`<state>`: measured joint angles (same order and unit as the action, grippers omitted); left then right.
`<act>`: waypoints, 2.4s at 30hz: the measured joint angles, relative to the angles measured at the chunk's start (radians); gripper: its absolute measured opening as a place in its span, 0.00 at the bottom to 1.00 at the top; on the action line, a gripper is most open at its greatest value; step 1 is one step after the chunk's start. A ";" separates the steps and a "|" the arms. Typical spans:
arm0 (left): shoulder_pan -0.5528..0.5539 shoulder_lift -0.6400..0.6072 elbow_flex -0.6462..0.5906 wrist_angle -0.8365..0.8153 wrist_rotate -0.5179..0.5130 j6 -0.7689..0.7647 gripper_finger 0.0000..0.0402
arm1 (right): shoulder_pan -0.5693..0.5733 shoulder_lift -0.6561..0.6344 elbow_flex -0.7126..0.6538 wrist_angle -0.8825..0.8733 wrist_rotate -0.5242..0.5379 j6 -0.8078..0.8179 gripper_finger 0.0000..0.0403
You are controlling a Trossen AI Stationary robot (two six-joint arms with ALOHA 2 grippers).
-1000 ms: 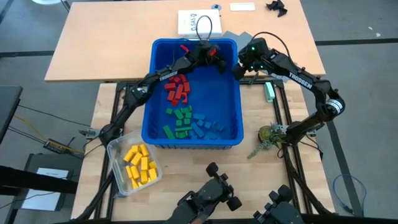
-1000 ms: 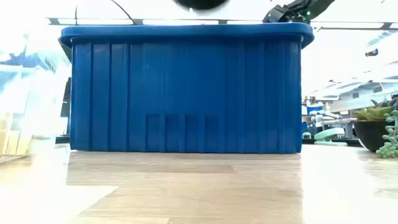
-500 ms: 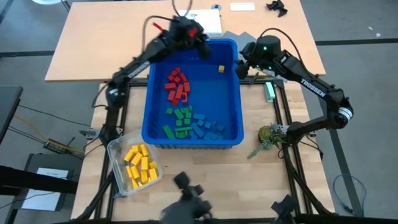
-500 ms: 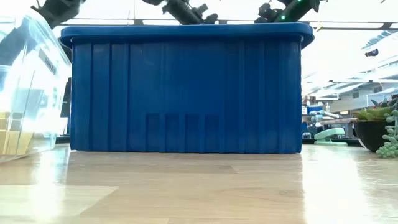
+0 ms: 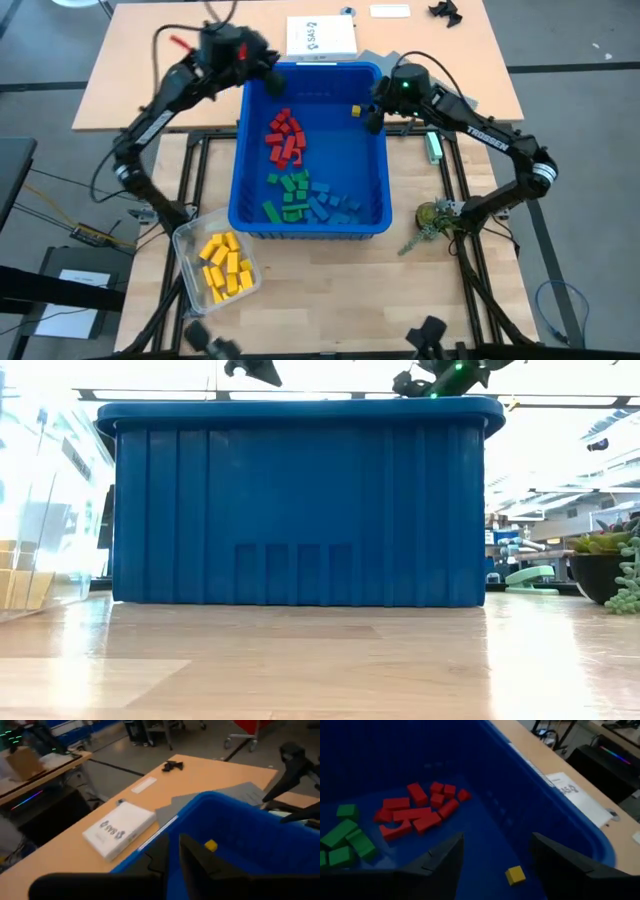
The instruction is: Sort Items/Unsort Items
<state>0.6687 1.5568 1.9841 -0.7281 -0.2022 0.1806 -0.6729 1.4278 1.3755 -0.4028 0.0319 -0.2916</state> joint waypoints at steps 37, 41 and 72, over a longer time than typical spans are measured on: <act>-0.033 -0.561 -0.950 0.452 0.107 -0.166 0.13 | -0.053 0.765 0.547 -0.319 0.359 -0.499 0.57; -0.043 -0.561 -0.950 0.452 0.107 -0.165 0.13 | -0.069 0.779 0.542 -0.345 0.373 -0.506 0.57; -0.100 -0.560 -0.950 0.457 0.109 -0.139 0.13 | -0.039 0.807 0.531 -0.411 -0.037 -0.470 0.57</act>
<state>0.5682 0.9970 1.0336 -0.2708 -0.0928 0.0416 -0.7122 2.2350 1.9060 -0.8135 -0.0051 -0.7614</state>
